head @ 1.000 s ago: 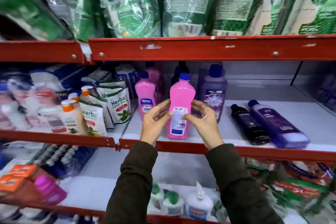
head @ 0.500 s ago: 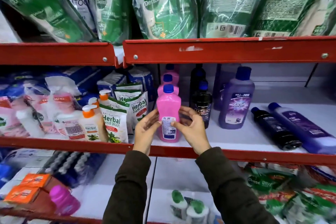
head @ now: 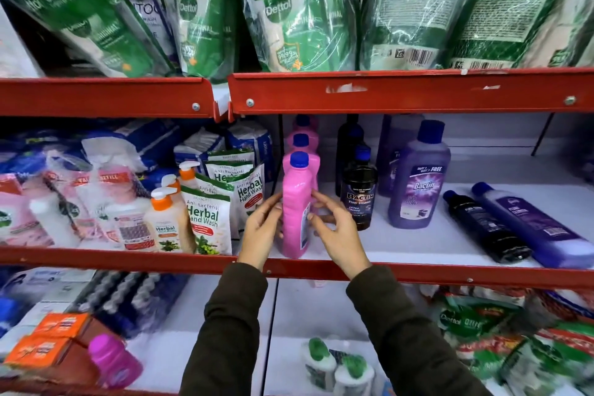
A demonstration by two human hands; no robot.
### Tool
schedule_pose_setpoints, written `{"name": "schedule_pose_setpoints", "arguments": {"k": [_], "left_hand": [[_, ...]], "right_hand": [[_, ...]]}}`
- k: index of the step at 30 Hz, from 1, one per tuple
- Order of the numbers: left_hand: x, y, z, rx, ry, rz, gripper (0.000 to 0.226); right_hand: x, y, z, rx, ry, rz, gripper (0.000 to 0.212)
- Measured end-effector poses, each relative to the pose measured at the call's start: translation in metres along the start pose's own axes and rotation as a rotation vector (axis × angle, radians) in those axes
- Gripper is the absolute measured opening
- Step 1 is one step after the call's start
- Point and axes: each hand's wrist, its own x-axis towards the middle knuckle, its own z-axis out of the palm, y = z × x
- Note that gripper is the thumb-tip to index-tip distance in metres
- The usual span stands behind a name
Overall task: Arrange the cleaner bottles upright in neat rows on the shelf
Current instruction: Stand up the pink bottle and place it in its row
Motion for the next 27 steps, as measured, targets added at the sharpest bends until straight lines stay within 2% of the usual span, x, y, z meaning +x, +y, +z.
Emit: {"name": "schedule_pose_setpoints", "arguments": {"k": [3,7,10,14,19,27], "left_hand": [[0.000,-0.003,-0.006,0.013,-0.030,-0.049,0.033],[-0.010,-0.002,-0.006,0.051,-0.092,0.003,0.034],[-0.013,-0.006,-0.002,0.011,-0.047,0.025,0.036],[-0.014,-0.013,0.002,0.041,0.021,0.043,0.044],[-0.015,-0.016,0.003,0.059,0.131,0.084,0.021],[-0.020,-0.013,0.006,0.119,0.171,0.079,0.023]], "right_hand": [[-0.002,-0.002,0.003,0.021,0.016,0.015,0.040],[-0.009,0.000,0.001,0.077,-0.002,0.022,0.027],[-0.016,0.001,0.000,0.074,-0.065,0.012,0.036],[-0.023,0.002,-0.001,-0.003,-0.016,-0.043,0.047],[-0.021,0.004,0.000,-0.004,-0.016,-0.016,0.049],[-0.023,0.000,0.002,0.003,-0.048,0.009,0.052]]}}
